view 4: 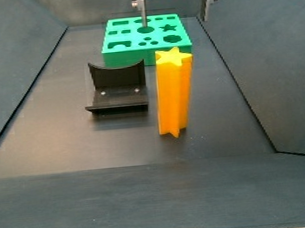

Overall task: Pick up the star object. Move up. Move to above the board. Insert the star object.
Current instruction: Pick up the star object.

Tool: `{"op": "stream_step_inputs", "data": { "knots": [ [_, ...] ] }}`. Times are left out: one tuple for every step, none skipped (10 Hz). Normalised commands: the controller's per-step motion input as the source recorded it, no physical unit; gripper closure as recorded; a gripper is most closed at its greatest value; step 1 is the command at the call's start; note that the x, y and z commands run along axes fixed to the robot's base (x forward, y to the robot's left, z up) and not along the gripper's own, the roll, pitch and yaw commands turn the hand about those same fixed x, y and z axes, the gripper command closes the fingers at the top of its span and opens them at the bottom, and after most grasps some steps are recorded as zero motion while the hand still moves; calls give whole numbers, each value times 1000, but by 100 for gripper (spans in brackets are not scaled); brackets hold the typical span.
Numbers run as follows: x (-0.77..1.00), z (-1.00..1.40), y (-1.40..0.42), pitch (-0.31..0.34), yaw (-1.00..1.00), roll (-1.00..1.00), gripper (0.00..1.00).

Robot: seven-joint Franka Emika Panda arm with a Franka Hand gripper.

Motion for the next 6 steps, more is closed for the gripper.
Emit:
{"op": "stream_step_inputs", "data": {
  "knots": [
    [11,-231,34,157,131,89,0],
    [-69,0,6,0,0,0,0],
    [-157,0,320,0,289,-34,0],
    [0,0,500,-16,649,-27,0],
    [0,17,514,-4,646,0,0],
    [-49,66,463,0,757,0,0]
  ]
}}
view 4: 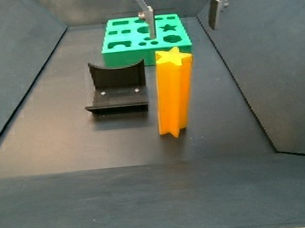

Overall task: Pick up the star object. Move up. Move to above the board. Insert the star object.
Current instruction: Pick up the star object.

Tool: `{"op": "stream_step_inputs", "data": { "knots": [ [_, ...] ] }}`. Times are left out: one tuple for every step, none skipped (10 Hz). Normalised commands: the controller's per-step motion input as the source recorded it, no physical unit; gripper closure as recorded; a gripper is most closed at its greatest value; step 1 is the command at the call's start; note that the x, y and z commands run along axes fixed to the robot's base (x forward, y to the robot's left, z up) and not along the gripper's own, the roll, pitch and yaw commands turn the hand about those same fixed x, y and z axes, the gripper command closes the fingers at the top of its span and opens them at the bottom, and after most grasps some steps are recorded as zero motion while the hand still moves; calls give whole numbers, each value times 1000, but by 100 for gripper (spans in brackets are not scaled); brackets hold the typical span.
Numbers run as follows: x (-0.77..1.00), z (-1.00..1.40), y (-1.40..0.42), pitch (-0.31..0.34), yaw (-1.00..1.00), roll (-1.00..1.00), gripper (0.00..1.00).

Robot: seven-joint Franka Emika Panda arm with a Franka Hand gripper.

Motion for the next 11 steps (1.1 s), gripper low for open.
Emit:
{"op": "stream_step_inputs", "data": {
  "knots": [
    [0,0,391,-57,777,-14,0],
    [0,-46,180,-156,831,-96,0],
    [0,-109,20,-199,894,-91,0],
    [0,-171,3,-216,883,-100,0],
    [0,-100,37,-204,877,-80,0],
    [23,-23,143,-181,800,-71,0],
    [123,0,397,-91,620,-26,0],
    [134,40,497,-37,520,-16,0],
    [206,17,526,-11,420,-51,0],
    [294,0,349,0,166,-27,0],
    [389,-380,171,0,0,0,0]
  ]
}}
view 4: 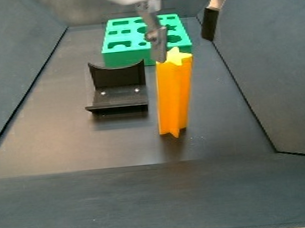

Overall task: Pick up the star object. Move up. Move to above the board. Insert the star object.
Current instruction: Pick up the star object.

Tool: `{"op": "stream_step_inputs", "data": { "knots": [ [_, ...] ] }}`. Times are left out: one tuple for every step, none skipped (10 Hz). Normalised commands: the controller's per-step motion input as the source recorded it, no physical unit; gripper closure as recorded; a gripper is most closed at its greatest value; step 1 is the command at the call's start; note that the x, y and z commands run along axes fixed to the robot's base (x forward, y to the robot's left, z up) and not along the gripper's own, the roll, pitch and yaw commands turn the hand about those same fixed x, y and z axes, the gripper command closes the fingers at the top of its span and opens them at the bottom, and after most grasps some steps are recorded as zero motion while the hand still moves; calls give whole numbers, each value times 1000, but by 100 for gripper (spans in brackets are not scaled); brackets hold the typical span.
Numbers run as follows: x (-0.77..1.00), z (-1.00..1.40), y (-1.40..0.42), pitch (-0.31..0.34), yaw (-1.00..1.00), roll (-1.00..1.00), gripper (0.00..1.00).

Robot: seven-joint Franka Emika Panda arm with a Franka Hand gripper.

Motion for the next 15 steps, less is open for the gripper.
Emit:
{"op": "stream_step_inputs", "data": {
  "knots": [
    [451,-554,80,0,0,0,0],
    [271,-517,0,0,0,0,0],
    [80,-406,0,0,9,-16,0],
    [0,-291,0,-11,46,-29,0],
    [0,-283,0,-19,54,-24,0],
    [0,-323,0,-17,40,0,0],
    [0,-366,-109,-4,0,0,0],
    [0,-360,-197,-1,0,0,0],
    [0,-246,-223,0,-60,-3,0],
    [0,-140,-77,0,-37,-60,0],
    [0,-94,0,-40,0,-83,0],
    [0,-120,0,-44,0,-84,0],
    [0,-109,0,-34,0,-80,0],
    [0,-231,0,-66,0,-216,0],
    [0,-180,0,-50,0,-140,0]
  ]
}}
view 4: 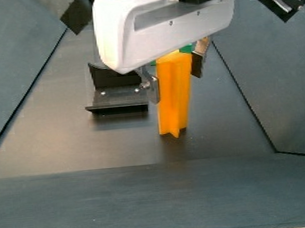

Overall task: Pick up the star object. Move up. Move to above the board. Insert the star object.
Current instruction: Pick up the star object.

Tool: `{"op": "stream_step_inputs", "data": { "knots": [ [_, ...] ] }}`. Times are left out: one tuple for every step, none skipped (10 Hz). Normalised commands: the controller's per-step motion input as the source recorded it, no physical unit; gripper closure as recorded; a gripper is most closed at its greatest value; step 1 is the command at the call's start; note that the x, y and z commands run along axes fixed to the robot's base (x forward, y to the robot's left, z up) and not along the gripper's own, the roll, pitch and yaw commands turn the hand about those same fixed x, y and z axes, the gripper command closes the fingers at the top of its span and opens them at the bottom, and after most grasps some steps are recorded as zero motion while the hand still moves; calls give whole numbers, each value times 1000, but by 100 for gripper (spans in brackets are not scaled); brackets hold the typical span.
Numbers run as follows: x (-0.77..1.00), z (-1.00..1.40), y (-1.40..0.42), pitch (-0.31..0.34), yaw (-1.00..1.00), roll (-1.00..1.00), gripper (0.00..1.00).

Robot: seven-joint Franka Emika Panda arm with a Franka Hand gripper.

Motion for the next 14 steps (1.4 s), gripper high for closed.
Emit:
{"op": "stream_step_inputs", "data": {
  "knots": [
    [0,-94,0,-21,0,-67,0],
    [0,-120,0,-20,0,-97,0],
    [0,-23,0,0,0,-13,0],
    [0,0,0,0,0,0,100],
    [0,0,0,0,0,0,100],
    [0,0,0,0,0,0,100],
    [0,0,0,0,0,0,100],
    [0,0,0,0,0,0,100],
    [0,0,0,0,0,0,100],
    [0,0,0,0,0,0,100],
    [0,0,0,0,0,0,100],
    [0,0,0,0,0,0,100],
    [0,0,0,0,0,0,100],
    [0,0,0,0,0,0,100]
  ]
}}
